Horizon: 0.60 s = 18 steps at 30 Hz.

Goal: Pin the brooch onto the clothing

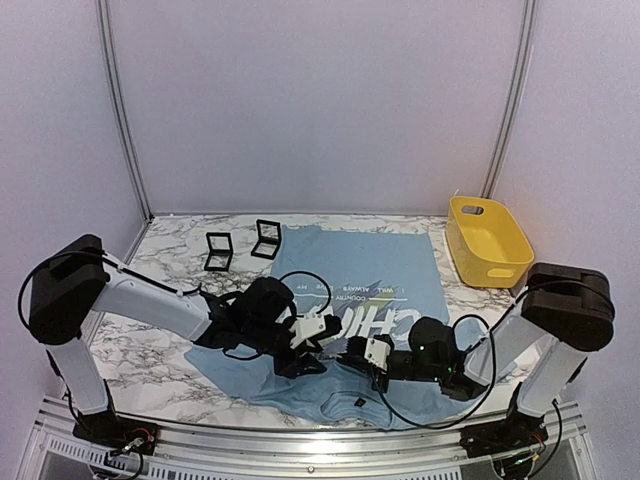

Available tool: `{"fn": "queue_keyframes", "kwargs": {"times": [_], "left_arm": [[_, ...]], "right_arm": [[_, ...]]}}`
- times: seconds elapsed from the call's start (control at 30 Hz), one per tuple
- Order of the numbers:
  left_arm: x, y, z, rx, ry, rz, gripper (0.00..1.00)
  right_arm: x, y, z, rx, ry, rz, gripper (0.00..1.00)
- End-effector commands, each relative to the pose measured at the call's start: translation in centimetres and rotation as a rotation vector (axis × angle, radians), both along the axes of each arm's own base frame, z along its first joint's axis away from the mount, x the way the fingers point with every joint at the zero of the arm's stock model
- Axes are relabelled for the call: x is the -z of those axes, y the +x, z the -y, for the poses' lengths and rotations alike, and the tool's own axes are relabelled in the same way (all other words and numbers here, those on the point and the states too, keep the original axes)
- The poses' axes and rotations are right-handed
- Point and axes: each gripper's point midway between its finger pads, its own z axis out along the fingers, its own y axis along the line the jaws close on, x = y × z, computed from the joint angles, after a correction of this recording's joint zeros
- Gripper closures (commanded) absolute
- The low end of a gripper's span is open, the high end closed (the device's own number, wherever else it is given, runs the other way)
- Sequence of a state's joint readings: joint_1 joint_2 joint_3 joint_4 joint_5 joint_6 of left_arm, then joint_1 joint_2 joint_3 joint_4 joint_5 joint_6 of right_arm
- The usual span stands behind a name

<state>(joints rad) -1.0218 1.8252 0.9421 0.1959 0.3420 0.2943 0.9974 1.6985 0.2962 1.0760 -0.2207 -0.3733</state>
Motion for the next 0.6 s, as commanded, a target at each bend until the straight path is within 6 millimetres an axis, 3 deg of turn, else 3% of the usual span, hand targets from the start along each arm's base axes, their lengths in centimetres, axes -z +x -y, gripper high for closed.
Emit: {"fn": "queue_keyframes", "kwargs": {"times": [0.0, 0.2, 0.37, 0.57], "left_arm": [[-3.2, -0.2, 0.0, 0.027, -0.112, 0.066, 0.46], [-4.1, -0.3, 0.2, 0.038, -0.164, 0.087, 0.51], [-4.1, -0.1, 0.2, 0.026, -0.169, 0.097, 0.7], [-4.5, 0.0, 0.6, 0.027, -0.185, 0.094, 0.84]], "right_arm": [[-1.6, -0.7, -0.5, -0.077, 0.104, -0.07, 1.0], [-2.0, -0.6, -0.5, -0.106, 0.13, -0.098, 1.0], [-2.5, -0.7, -0.4, -0.127, 0.159, -0.118, 1.0], [-2.9, -0.8, -0.8, -0.16, 0.174, -0.122, 1.0]]}}
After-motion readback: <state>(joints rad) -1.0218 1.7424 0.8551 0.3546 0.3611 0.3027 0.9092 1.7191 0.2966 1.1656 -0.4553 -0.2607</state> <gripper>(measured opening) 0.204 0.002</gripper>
